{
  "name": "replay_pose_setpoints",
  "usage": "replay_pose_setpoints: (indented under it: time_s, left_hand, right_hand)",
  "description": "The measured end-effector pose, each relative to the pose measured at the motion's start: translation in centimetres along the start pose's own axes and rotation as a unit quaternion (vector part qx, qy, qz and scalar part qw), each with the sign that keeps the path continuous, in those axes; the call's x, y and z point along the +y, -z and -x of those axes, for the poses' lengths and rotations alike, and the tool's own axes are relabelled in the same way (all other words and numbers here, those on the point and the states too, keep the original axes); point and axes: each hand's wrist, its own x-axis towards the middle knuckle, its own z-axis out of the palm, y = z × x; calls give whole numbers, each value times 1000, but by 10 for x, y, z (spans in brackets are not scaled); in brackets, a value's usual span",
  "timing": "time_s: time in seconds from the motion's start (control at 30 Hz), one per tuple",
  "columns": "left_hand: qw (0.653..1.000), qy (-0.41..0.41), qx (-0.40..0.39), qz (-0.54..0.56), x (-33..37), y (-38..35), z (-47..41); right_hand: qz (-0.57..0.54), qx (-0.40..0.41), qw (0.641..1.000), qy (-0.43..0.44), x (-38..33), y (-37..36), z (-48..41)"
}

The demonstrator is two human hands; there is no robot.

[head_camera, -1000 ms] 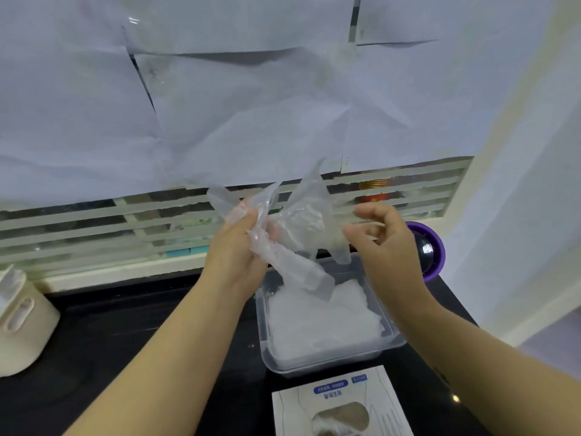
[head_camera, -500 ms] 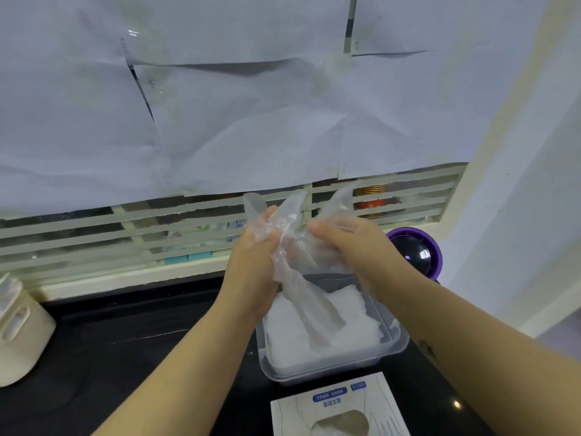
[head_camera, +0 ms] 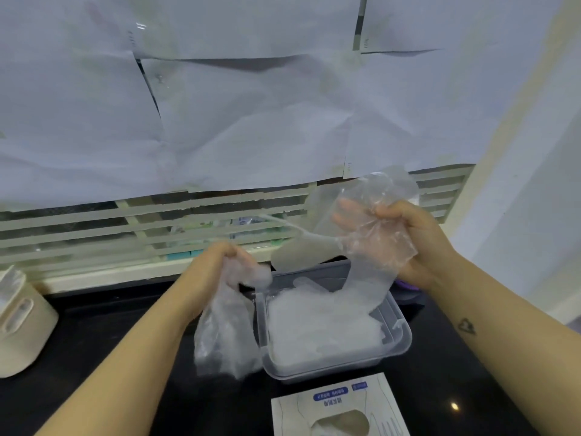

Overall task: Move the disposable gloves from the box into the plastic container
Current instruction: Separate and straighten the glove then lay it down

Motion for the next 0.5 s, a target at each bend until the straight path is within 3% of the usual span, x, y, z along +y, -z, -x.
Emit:
replay_pose_setpoints:
  time_s: [0.07,0.1,0.23,0.3,0.4,0.5]
  left_hand:
    - [979,50,-192,-39,0,-6,5]
    - [966,67,-248,-33,-1,-12,6]
    - [915,70,-337,209,-7,-29,7]
    - [902,83,-313,287,-4,-35,12]
    - [961,47,-202,185,1,-37,12]
    - [968,40,-176,176,1,-32,14]
  right_hand:
    - [-7,-35,999,-22,3,-10,2]
    - [-10,-62,997,-39,5,-12,4]
    - [29,-124,988,-92,11,-11,3]
    - [90,-112,985,-93,16,-2,1]
    - [186,-38,981,-49,23,14,-4]
    - [264,9,964,-30,29,29,-6]
